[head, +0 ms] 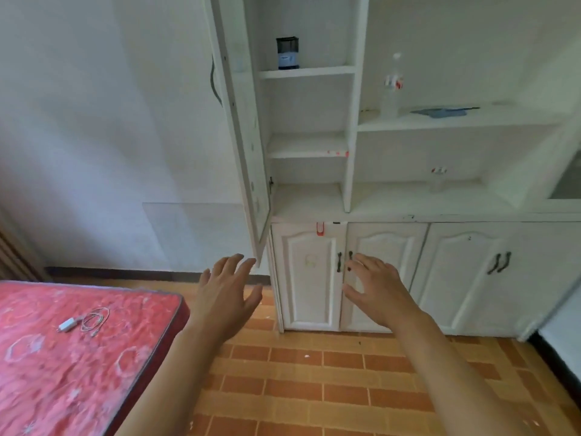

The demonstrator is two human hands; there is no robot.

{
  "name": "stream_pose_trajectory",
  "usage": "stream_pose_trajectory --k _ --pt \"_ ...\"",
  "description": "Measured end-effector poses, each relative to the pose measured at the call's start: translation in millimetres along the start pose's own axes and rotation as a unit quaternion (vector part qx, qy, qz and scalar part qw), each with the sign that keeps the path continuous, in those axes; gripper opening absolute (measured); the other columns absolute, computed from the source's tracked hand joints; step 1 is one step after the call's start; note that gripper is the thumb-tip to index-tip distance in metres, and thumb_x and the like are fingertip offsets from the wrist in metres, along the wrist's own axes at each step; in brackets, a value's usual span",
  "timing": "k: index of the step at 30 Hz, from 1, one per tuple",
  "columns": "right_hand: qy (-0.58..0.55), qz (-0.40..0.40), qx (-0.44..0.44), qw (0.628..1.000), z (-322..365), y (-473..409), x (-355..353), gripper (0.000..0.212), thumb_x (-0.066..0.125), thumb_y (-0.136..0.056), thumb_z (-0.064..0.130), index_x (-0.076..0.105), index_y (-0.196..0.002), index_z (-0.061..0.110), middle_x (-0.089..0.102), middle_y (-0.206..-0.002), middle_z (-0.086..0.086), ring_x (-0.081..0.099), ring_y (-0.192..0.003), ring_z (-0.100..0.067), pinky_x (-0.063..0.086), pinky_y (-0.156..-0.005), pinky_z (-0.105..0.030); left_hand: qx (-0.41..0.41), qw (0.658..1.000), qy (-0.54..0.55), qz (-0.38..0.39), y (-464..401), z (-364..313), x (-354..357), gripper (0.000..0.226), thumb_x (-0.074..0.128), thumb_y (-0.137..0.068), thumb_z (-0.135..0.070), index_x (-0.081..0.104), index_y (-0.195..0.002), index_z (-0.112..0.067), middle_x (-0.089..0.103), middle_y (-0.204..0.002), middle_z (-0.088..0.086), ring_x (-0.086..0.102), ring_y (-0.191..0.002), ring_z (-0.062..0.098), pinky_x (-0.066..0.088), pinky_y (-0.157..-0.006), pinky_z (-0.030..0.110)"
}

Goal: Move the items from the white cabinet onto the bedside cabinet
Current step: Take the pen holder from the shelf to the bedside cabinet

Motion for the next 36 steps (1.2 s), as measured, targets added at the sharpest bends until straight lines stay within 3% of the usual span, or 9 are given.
stream_pose_trajectory --k 3,8,13,18,27,31,36 --pt "0.004 -0.024 0.029 0.999 -5 -21 -18 0.061 0.043 -0.102 0.053 0.034 -0.158 0.029 0.025 -0.168 0.004 0.020 -0.155 -0.018 0.017 -0.126 -0.049 0.040 0.999 0.013 0.000 -39 -2 -6 0.068 0.025 -0.095 -0.064 0.039 -0.153 -0.031 0.041 -0.159 -0.003 0.036 -0.147 0.022 0.035 -0.118 0.050" --pt "0.005 -0.050 0.056 0.997 2 -57 -42 0.062 0.043 -0.102 0.053 0.033 -0.159 0.029 0.024 -0.169 0.004 0.019 -0.156 -0.019 0.017 -0.127 -0.046 0.094 0.996 0.003 0.006 -96 6 -19 0.059 0.038 -0.100 -0.057 0.037 -0.153 -0.032 0.039 -0.161 -0.003 0.035 -0.148 0.021 0.036 -0.118 0.048" --pt "0.012 -0.078 0.073 0.994 3 -89 -74 0.062 0.045 -0.102 0.054 0.032 -0.159 0.032 0.024 -0.169 0.005 0.019 -0.155 -0.016 0.016 -0.127 -0.043 0.170 0.985 -0.003 0.003 -150 0 -38 0.071 0.020 -0.092 -0.063 0.038 -0.153 -0.032 0.043 -0.157 -0.005 0.038 -0.145 0.019 0.036 -0.117 0.044" --pt "0.030 -0.073 0.063 0.995 8 -131 -101 0.062 0.048 -0.103 0.051 0.035 -0.159 0.026 0.026 -0.169 0.004 0.021 -0.154 -0.016 0.018 -0.125 -0.040 0.203 0.979 0.006 -0.017 -207 -4 -49 0.070 0.027 -0.092 -0.061 0.043 -0.152 -0.027 0.050 -0.151 0.000 0.046 -0.139 0.023 0.039 -0.113 0.045" --pt "0.019 -0.067 0.024 0.997 -32 -215 -139 0.059 0.050 -0.103 0.047 0.037 -0.158 0.027 0.031 -0.165 0.008 0.030 -0.150 -0.014 0.027 -0.121 -0.036 0.203 0.979 -0.008 -0.031 -311 -45 -40 0.070 0.029 -0.093 -0.061 0.038 -0.154 -0.028 0.045 -0.155 -0.001 0.041 -0.143 0.021 0.037 -0.116 0.043" --pt "0.011 -0.061 0.007 0.998 -79 -255 -165 0.059 0.051 -0.103 0.048 0.038 -0.157 0.028 0.033 -0.164 0.010 0.036 -0.147 -0.013 0.031 -0.116 -0.031 0.181 0.983 0.004 -0.040 -364 -73 -32 0.063 0.042 -0.099 -0.057 0.035 -0.156 -0.031 0.042 -0.159 -0.002 0.037 -0.146 0.020 0.037 -0.118 0.045" --pt "0.010 -0.064 -0.044 0.997 -120 -320 -202 0.059 0.050 -0.102 0.049 0.038 -0.157 0.031 0.030 -0.165 0.011 0.034 -0.149 -0.013 0.032 -0.120 -0.037 0.136 0.988 -0.005 -0.068 -424 -93 -40 0.060 0.043 -0.099 -0.055 0.036 -0.155 -0.033 0.043 -0.157 -0.005 0.037 -0.145 0.018 0.037 -0.117 0.043"
Point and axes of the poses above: each hand's wrist, its own y-axis away from the middle knuckle, its own x-axis out of the palm, z = x × y, the point moved 8 cm from there along -y, towards the middle knuckle
